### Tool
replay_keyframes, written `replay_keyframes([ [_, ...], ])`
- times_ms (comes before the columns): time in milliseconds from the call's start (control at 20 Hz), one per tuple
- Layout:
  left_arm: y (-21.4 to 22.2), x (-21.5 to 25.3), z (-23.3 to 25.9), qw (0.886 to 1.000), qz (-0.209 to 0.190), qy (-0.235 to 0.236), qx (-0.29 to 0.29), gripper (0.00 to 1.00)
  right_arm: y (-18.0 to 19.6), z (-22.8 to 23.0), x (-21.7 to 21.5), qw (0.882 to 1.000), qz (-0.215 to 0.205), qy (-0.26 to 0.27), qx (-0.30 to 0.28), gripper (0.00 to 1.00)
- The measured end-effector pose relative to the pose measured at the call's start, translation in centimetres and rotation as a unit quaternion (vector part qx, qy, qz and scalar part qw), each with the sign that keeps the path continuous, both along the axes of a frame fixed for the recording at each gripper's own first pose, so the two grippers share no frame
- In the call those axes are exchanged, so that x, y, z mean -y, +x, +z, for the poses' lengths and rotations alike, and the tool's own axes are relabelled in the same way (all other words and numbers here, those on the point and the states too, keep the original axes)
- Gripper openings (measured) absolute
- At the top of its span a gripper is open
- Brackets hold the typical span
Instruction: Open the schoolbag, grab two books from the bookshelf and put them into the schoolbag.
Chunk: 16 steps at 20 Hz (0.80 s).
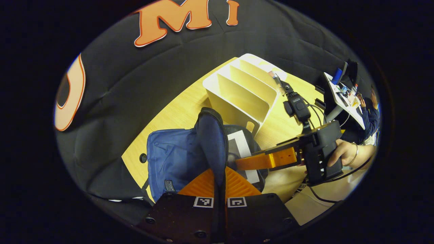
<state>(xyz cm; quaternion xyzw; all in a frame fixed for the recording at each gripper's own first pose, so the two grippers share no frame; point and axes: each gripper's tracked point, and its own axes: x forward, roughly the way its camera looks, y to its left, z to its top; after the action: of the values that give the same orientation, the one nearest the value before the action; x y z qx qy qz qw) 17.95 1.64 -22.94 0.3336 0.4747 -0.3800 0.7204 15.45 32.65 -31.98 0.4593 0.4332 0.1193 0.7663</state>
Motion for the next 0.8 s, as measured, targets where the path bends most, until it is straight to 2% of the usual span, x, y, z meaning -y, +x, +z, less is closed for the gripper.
replay_keyframes([
  [50, 0.1, -0.1, -0.1, 1.000, 0.003, 0.001, 0.001, 0.01, -0.3, 0.5, 0.2, 1.000, 0.002, 0.006, 0.001, 0.95],
  [350, 0.0, -0.6, -0.6, 0.999, 0.047, -0.002, -0.001, 0.01, -2.3, 2.5, 2.9, 1.000, 0.021, 0.009, 0.009, 0.97],
  [450, -0.2, -0.4, -0.6, 0.998, 0.057, 0.000, 0.004, 0.08, -2.6, 3.1, 4.5, 1.000, 0.021, 0.011, 0.011, 0.97],
  [500, -0.2, -0.4, 0.1, 0.998, 0.057, 0.001, 0.016, 0.27, -2.7, 3.4, 5.4, 1.000, 0.021, 0.009, 0.013, 0.97],
  [650, -0.5, 0.4, 0.5, 0.997, 0.066, 0.011, 0.044, 0.95, -3.7, 3.6, 8.1, 0.999, 0.043, -0.016, 0.020, 0.97],
  [700, -0.8, 0.9, 1.0, 0.996, 0.075, 0.009, 0.053, 0.99, -3.9, 3.9, 9.1, 0.998, 0.051, -0.025, 0.024, 0.97],
  [800, -1.9, 2.2, 2.2, 0.992, 0.098, -0.003, 0.075, 0.99, -4.3, 5.1, 11.4, 0.996, 0.067, -0.038, 0.034, 0.97],
])
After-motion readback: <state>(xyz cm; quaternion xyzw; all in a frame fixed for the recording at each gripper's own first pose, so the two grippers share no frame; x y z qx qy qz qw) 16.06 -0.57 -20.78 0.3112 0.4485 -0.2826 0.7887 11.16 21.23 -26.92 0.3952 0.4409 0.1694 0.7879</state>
